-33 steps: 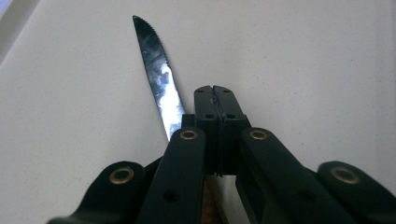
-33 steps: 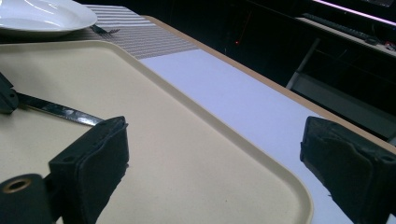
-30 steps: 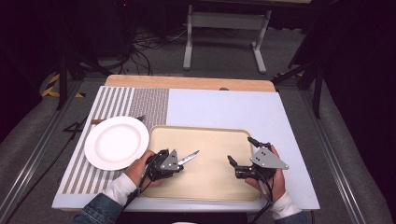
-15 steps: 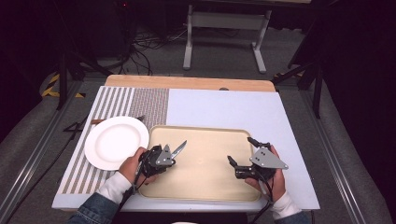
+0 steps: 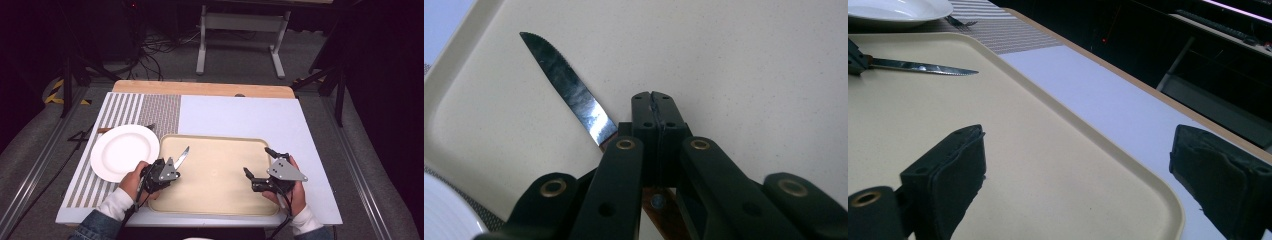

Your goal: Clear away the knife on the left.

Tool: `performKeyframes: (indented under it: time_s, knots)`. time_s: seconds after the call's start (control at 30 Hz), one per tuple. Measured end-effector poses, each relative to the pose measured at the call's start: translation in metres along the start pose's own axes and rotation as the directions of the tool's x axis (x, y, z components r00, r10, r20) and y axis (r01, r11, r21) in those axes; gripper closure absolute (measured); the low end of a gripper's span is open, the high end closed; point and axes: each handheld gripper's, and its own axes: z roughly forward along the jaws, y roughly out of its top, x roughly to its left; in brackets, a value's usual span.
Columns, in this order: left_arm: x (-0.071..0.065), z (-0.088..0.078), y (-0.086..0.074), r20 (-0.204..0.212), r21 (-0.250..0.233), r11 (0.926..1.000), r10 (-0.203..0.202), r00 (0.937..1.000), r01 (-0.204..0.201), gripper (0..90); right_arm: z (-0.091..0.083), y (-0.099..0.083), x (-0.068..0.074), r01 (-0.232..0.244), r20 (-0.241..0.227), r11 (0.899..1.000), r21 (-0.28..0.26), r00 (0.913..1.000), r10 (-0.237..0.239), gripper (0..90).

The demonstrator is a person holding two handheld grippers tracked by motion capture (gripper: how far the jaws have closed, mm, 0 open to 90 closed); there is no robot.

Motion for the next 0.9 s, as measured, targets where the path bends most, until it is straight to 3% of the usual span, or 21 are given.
performKeyframes:
  time_s: [0.53, 0.9]
  knots:
    - [-0.005, -0.009, -0.012, -0.031, 0.0, 0.9998, -0.02, 0.9993, 0.02, 89.7, 0.0, -0.002, 0.001, 0.013, -0.004, 1.0, 0.004, 0.9999, -0.013, 8.9]
    - [-0.007, -0.017, -0.023, -0.024, -0.006, 0.9993, -0.037, 0.9991, 0.036, 89.7, 0.001, -0.002, 0.002, 0.013, -0.004, 1.0, 0.009, 0.9999, -0.013, 8.8]
